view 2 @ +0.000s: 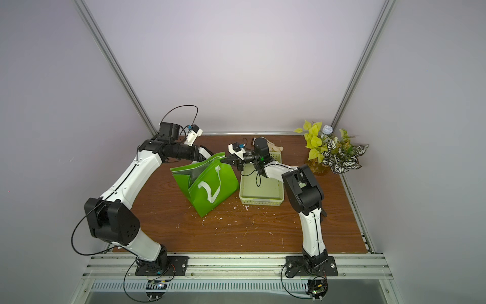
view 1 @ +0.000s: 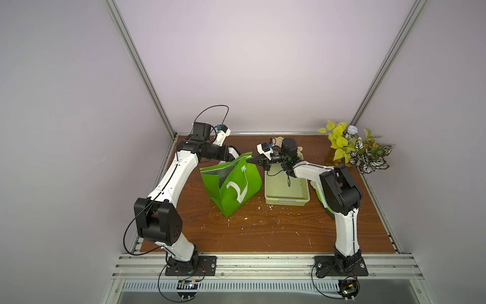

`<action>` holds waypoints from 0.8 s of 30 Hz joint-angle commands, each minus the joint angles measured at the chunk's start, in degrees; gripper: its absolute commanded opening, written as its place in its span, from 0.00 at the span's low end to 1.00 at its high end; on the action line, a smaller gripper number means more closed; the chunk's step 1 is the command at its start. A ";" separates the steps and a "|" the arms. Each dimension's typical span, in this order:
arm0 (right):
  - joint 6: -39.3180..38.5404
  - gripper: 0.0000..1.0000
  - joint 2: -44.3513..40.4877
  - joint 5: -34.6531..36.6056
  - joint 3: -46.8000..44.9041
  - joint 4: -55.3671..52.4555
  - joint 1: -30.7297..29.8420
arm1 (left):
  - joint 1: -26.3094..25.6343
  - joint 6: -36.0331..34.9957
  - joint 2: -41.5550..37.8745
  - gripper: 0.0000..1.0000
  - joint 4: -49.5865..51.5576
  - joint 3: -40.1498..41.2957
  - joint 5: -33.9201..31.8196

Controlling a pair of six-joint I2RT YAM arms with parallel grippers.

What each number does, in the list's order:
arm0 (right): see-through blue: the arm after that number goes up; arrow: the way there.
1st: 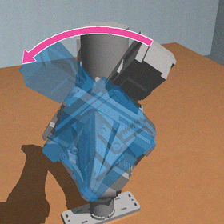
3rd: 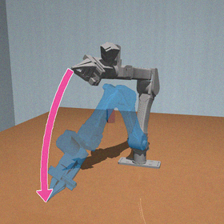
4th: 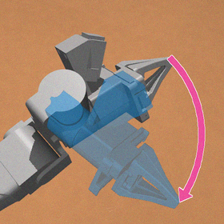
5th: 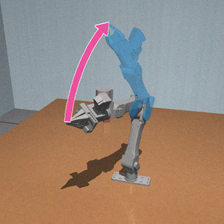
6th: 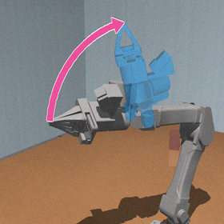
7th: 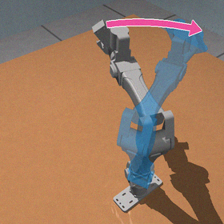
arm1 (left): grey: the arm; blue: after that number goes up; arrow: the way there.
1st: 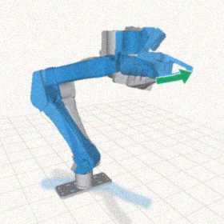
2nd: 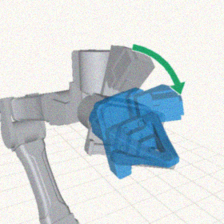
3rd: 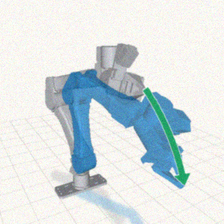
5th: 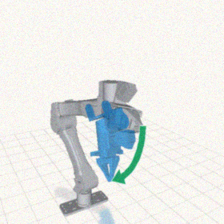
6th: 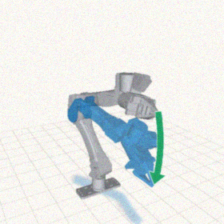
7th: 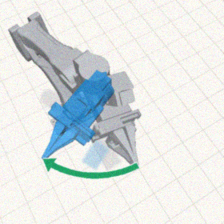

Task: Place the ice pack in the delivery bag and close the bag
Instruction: Close the delivery bag at the center of the board.

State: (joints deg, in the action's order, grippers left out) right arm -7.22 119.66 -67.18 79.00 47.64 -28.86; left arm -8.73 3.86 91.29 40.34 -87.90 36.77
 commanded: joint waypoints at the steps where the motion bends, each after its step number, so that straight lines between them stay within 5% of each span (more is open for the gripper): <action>1: -2.01 0.00 -4.04 2.50 -1.06 -0.75 0.03 | 2.60 -1.80 -6.06 0.92 3.08 0.61 -2.50; 2: -2.16 0.00 -4.25 2.78 -1.42 -0.75 0.17 | 2.84 -2.53 -7.97 0.98 3.08 1.16 -3.78; 10: 0.72 0.00 -6.42 5.52 -4.36 2.94 3.08 | 3.03 -2.54 -22.94 0.98 2.82 4.76 -20.48; 16: 1.07 0.00 -6.39 5.74 -4.38 2.22 3.81 | 3.02 -0.99 -33.93 0.98 -3.16 13.78 -23.97; 24: -0.28 0.00 -6.61 4.51 -4.54 0.10 3.99 | 3.02 1.54 -28.72 0.98 -5.00 10.68 -26.03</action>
State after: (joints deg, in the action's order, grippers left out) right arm -7.09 113.69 -66.46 74.65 49.63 -28.14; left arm -6.24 3.46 61.54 39.75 -72.66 11.07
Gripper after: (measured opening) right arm 0.046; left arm 0.984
